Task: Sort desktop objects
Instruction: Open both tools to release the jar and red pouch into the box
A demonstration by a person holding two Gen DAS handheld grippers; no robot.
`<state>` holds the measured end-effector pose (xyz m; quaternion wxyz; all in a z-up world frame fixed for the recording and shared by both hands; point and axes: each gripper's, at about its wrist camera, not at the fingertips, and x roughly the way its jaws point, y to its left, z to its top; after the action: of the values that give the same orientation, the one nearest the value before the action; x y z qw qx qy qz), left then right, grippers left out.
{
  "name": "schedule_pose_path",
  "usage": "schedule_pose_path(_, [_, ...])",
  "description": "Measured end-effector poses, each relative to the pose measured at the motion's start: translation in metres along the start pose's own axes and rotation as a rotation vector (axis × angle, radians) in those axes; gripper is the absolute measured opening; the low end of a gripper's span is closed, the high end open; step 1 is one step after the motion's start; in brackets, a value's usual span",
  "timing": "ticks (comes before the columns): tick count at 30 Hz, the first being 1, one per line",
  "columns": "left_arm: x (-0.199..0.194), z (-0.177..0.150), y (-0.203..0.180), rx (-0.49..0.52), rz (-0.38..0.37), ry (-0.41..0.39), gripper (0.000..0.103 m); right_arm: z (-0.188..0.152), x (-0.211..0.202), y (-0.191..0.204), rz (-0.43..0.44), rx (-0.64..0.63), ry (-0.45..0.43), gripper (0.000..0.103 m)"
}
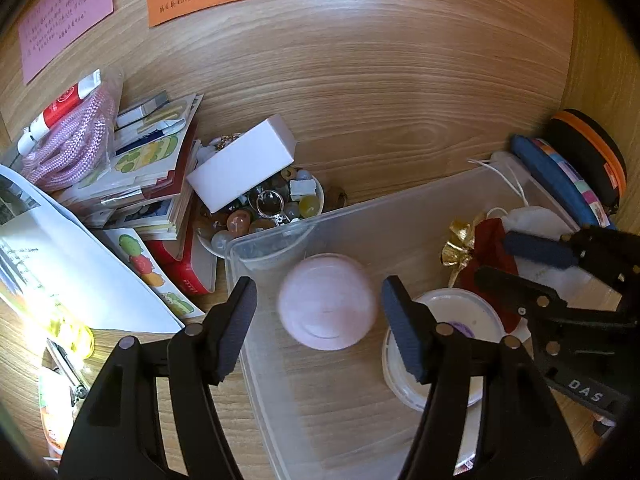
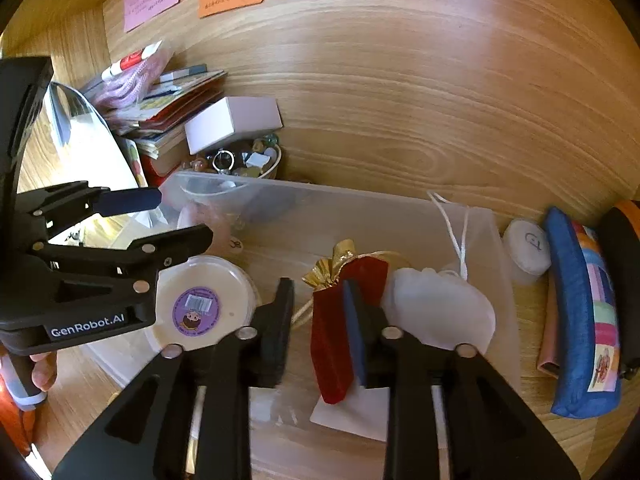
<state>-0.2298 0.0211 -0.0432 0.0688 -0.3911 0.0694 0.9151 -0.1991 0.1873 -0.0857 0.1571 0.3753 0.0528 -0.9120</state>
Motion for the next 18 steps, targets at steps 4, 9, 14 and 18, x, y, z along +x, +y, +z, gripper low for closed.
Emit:
schedule_pose_path(4, [-0.007,0.001,0.003,-0.008,-0.009,-0.002,0.066,0.002,-0.007,-0.003,-0.021,0.015,-0.040,0.045])
schedule_pose_path(9, [-0.021,-0.004,0.006,-0.013,0.002,-0.028,0.078,0.004,-0.013,-0.008,-0.081,0.039,-0.085,0.060])
schedule_pose_path(14, [-0.038,-0.006,0.006,-0.009,-0.008,-0.068,0.083,0.004,-0.014,-0.009,-0.061,0.048,-0.086,0.064])
schedule_pose_path(18, [-0.049,-0.006,0.006,0.009,0.036,-0.112,0.086,0.006,-0.017,-0.007,-0.074,0.033,-0.090,0.074])
